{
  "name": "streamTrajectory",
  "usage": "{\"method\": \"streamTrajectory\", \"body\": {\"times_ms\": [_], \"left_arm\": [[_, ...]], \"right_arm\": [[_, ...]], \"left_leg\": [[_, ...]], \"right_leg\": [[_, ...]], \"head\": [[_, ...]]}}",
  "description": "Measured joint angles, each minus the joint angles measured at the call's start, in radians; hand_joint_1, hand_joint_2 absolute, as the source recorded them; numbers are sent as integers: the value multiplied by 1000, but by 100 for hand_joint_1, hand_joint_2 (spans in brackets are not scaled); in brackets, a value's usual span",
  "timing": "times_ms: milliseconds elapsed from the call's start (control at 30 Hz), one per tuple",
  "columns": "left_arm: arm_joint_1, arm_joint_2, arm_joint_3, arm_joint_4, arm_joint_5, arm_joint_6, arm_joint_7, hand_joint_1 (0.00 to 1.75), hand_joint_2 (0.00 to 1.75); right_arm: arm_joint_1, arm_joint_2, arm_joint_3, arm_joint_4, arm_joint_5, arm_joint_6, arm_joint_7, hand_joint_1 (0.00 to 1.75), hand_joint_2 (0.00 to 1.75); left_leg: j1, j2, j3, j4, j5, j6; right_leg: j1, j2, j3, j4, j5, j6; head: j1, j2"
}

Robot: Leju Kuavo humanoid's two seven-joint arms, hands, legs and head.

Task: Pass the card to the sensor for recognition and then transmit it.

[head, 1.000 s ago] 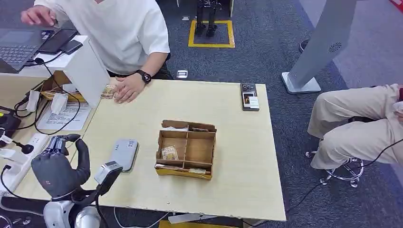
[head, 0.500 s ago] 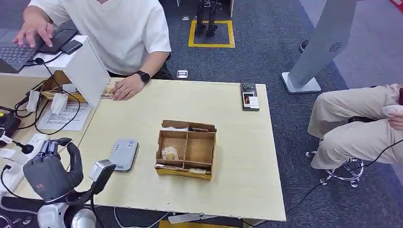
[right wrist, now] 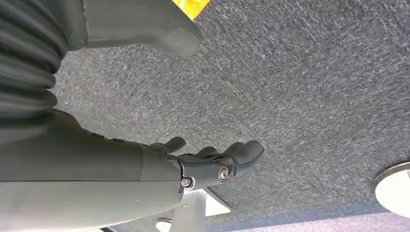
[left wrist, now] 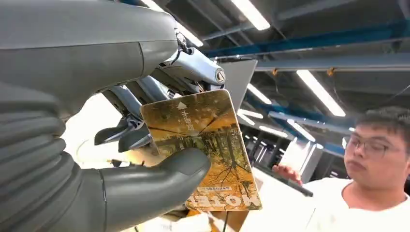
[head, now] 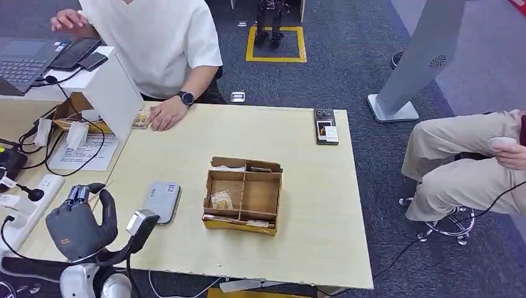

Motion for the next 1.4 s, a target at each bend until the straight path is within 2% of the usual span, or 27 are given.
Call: {"method": "streamTrajectory", "body": {"times_ms": [167, 300, 567, 1400], "left_arm": [[0, -1, -6, 32, -19, 0, 28, 175, 175], [0, -2, -6, 58, -18, 0, 9, 175, 175], [-2, -2, -13, 125, -57, 0, 50, 175, 175], [-4, -1, -12, 238, -64, 0, 59, 175, 175]], "right_arm": [[0, 0, 0, 0, 0, 0, 0, 0, 175], [0, 0, 1, -1, -10, 0, 6, 0, 175], [0, 0, 1, -1, 4, 0, 0, 0, 175], [0, 0, 1, 0, 10, 0, 0, 0, 175]], "left_leg": [[0, 0, 0, 0, 0, 0], [0, 0, 0, 0, 0, 0], [0, 0, 0, 0, 0, 0], [0, 0, 0, 0, 0, 0]], "right_leg": [[0, 0, 0, 0, 0, 0], [0, 0, 0, 0, 0, 0], [0, 0, 0, 0, 0, 0], [0, 0, 0, 0, 0, 0]], "head": [[0, 0], [0, 0], [0, 0], [0, 0]]}}
